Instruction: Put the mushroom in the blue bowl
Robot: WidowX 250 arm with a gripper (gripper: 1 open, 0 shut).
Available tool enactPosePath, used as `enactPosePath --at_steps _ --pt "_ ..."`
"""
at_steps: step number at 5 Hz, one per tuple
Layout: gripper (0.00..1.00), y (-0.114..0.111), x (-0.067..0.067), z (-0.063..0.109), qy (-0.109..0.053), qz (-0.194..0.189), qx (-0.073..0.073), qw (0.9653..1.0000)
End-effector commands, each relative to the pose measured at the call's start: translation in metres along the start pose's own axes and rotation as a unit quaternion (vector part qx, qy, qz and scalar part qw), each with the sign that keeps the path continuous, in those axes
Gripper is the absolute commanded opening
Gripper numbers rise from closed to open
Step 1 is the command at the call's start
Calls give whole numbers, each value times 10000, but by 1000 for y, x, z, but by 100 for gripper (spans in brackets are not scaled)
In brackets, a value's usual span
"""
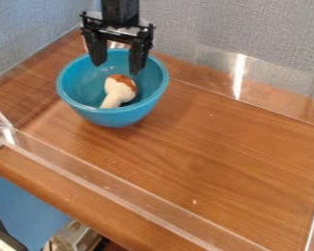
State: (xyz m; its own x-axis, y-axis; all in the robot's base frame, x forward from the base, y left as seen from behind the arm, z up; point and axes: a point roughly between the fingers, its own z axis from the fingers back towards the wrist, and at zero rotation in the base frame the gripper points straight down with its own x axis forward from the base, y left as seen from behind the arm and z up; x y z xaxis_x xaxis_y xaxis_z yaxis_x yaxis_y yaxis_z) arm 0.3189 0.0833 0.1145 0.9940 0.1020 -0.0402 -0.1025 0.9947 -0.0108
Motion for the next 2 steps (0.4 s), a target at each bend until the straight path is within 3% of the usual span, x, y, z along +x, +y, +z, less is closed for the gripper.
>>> enactPosePath --at_steps 1,2 --pt "100 -4 0 25 -463 114 187 9987" --pt "100 -4 1 20 -457 251 285 9982"
